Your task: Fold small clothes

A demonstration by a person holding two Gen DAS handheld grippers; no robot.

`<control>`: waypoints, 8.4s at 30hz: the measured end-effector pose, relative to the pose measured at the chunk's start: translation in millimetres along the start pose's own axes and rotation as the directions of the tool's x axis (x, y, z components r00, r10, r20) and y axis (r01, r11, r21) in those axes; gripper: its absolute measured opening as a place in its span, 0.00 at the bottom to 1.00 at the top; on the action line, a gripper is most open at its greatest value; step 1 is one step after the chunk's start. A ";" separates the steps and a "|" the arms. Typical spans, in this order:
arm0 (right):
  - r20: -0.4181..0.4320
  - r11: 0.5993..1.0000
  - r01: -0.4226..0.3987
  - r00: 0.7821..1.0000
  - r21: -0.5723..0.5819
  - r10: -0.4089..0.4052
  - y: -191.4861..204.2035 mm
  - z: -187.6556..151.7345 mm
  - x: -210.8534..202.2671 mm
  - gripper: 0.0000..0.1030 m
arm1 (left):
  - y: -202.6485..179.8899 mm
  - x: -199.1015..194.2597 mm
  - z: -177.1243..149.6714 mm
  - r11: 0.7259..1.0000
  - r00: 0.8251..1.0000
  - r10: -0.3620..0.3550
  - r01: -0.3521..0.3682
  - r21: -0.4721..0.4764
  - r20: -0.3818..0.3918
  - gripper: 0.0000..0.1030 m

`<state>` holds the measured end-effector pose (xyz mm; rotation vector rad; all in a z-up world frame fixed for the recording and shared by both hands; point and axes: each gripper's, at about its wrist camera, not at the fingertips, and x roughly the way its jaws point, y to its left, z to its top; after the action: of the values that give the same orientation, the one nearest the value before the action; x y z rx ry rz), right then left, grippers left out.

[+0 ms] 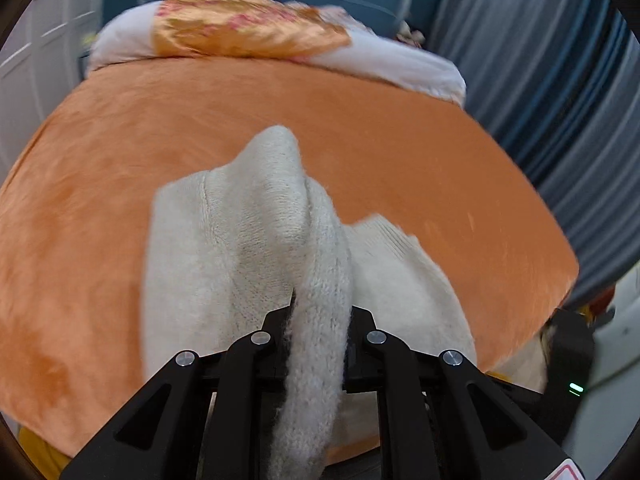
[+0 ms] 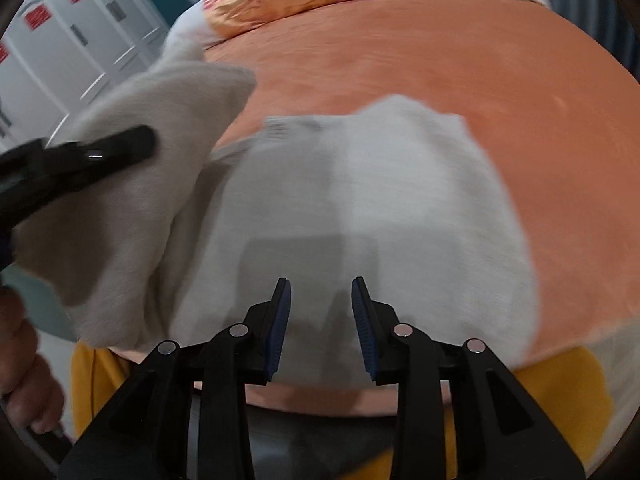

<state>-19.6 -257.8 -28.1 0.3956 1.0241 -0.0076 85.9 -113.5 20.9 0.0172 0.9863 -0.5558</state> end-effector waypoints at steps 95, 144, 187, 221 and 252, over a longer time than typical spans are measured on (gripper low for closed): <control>-0.060 0.985 -0.003 0.998 -0.171 -0.007 4.1 -4.2 33.8 0.28 | 27.2 26.7 -84.0 0.973 0.955 0.218 -0.228 -0.031 -0.201 0.72; 0.027 0.991 0.082 0.996 0.105 -0.085 -65.0 80.1 35.4 0.24 | 37.9 37.9 -75.7 0.941 0.932 0.337 -0.338 0.016 -0.137 0.74; -0.086 0.983 0.051 0.996 0.175 -0.036 -79.0 -21.0 -9.1 0.27 | 31.3 28.4 -80.7 0.972 0.937 0.228 -0.235 0.005 -0.265 0.78; -0.086 0.960 -0.106 0.987 0.259 0.133 -91.5 17.6 25.7 0.34 | 50.8 65.1 -53.5 0.971 0.948 -0.183 0.133 -0.200 -0.258 0.51; 0.108 0.985 -0.147 0.985 0.086 0.137 76.5 76.3 28.5 0.43 | 198.3 -44.6 25.2 0.997 0.999 0.043 -0.044 -0.056 -0.008 0.61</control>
<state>73.1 -206.5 7.2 0.5481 0.8955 0.0526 176.4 70.2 24.3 -0.0092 1.0053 -0.4885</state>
